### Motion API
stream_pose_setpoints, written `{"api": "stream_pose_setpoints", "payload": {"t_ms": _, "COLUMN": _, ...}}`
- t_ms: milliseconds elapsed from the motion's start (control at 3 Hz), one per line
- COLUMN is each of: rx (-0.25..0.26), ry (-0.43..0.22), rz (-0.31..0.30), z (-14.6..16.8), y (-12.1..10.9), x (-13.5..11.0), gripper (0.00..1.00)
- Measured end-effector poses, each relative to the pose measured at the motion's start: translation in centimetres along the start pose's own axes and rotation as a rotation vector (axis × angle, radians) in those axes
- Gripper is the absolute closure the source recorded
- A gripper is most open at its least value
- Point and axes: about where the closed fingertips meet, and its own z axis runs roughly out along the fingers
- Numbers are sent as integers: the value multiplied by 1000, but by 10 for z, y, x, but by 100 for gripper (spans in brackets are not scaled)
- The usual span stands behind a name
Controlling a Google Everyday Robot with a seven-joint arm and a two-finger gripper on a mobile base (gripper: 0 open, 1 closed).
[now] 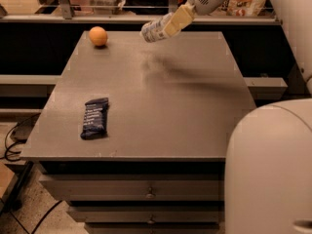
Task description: Move blue plastic bottle near rxbar blueberry
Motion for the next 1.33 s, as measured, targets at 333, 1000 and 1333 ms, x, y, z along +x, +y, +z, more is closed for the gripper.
{"api": "stream_pose_setpoints", "payload": {"t_ms": 333, "rx": -70, "ry": -12, "rz": -18, "z": -4, "y": 40, "x": 11, "gripper": 100}}
{"api": "stream_pose_setpoints", "payload": {"t_ms": 1000, "rx": -274, "ry": -113, "rz": -23, "z": 21, "y": 141, "x": 31, "gripper": 100}}
{"api": "stream_pose_setpoints", "payload": {"t_ms": 1333, "rx": -370, "ry": -149, "rz": 3, "z": 39, "y": 170, "x": 42, "gripper": 100}}
